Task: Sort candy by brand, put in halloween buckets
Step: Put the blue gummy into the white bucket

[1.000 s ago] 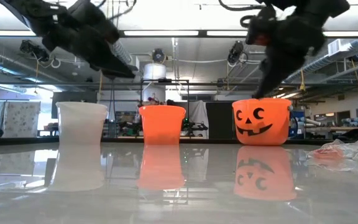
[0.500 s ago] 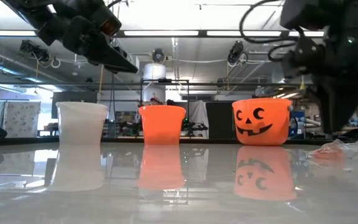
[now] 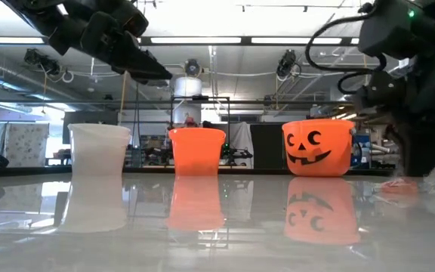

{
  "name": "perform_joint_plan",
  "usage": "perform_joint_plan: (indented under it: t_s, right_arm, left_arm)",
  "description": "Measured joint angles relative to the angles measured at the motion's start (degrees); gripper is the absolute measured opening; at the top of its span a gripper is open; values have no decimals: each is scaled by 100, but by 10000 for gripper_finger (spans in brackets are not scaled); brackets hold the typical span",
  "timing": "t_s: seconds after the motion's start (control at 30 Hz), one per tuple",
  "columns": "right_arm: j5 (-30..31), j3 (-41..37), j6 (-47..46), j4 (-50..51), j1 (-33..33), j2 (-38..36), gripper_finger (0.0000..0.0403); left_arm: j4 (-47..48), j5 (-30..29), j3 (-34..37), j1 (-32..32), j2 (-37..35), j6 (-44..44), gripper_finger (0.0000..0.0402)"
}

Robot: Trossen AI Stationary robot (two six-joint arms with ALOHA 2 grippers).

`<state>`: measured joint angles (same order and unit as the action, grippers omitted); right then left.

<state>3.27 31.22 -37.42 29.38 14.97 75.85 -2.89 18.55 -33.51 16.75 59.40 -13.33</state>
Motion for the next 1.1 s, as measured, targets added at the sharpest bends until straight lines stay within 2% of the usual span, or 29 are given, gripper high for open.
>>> perform_joint_plan:
  t_s: [0.07,0.13,0.2,0.33,0.4,0.57,0.63,0.83,0.97,1.1]
  right_arm:
    - [345,135,91,-135,-11,15,12]
    - [863,302,114,-630,-11,12,15]
    - [1223,367,435,-1546,-9,12,12]
    - [1476,371,1801,-4049,-49,12,7]
    - [1458,371,2279,-5200,-146,39,7]
    - [823,382,2901,-7755,-432,522,5]
    - [618,484,2949,-8077,-567,795,4]
    - [531,1088,2863,-8003,-846,1648,3]
    - [123,1498,2864,-8013,-926,2069,3]
    - [15,1770,3058,-7986,-950,2288,3]
  left_arm:
    - [-97,2,0,0,0,-2,183]
    - [-172,4,1,0,0,-3,183]
    - [-232,98,1,0,0,-62,183]
    - [-326,612,1,-4,148,-297,183]
    - [-641,848,1,-7,280,-278,183]
    - [-1825,1272,1,-216,805,-57,184]
    - [-2360,1325,-1,-355,1049,-56,184]
    - [-3566,1191,0,-587,1599,457,184]
    - [-3583,1200,1,-623,1686,466,184]
    - [-3486,1328,1,-629,1674,466,184]
